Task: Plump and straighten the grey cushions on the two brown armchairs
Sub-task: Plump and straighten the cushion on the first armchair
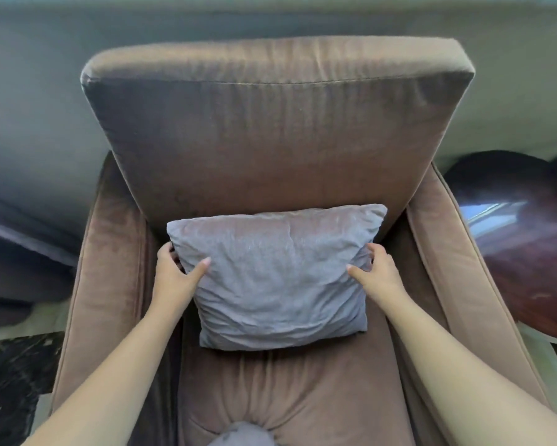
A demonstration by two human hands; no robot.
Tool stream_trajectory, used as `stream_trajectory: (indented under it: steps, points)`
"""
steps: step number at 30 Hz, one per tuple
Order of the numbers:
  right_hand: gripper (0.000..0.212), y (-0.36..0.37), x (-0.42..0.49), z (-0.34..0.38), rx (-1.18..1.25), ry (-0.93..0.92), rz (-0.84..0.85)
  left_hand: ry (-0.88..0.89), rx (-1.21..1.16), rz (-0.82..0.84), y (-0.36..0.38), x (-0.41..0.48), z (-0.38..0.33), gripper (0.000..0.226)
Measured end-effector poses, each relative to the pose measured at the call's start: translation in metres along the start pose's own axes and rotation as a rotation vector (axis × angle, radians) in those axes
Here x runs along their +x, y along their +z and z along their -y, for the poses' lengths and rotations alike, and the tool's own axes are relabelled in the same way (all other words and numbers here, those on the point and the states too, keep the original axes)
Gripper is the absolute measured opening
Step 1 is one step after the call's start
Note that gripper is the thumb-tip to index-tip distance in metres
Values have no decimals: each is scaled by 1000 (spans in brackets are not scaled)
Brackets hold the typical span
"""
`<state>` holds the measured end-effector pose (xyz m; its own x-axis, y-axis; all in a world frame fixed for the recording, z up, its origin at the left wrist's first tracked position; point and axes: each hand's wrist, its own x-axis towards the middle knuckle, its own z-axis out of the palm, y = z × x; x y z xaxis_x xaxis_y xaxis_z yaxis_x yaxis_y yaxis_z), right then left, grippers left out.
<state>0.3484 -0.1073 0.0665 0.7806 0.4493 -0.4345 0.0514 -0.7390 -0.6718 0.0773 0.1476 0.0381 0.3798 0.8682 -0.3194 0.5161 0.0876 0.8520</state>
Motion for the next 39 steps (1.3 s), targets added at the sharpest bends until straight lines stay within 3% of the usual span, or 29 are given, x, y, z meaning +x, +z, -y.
stream_trajectory:
  steps: [3,6,8,11,14,17,23,26,29,31,35,39]
  points:
    - [70,-5,14,26,-309,-274,-71,260,276,-122,-1,19,-34,86]
    - [73,-6,36,56,-634,-577,-19,563,761,21,9,40,-65,74]
    - [79,-5,49,72,-831,-619,57,613,1087,146,13,50,-74,78]
    - [79,-5,64,84,-1042,-530,145,537,1267,307,8,60,-80,72]
    - [66,-10,73,85,-1168,-465,220,556,1300,415,-3,67,-81,60]
    - [48,-13,74,86,-1260,-517,209,607,1314,425,-9,67,-81,46]
    - [22,-31,71,80,-1135,-596,137,735,1219,356,-24,65,-80,39]
    - [31,-39,72,80,-1108,-620,87,775,1199,302,-32,70,-82,38]
    - [36,-28,70,80,-1092,-581,139,707,1395,323,-22,67,-82,34]
    - [51,-20,69,83,-1063,-555,208,702,1410,336,-12,65,-83,45]
    - [88,6,66,107,-964,-648,317,750,1211,414,23,59,-91,72]
    - [79,50,59,131,-925,-715,365,728,1091,435,71,50,-97,71]
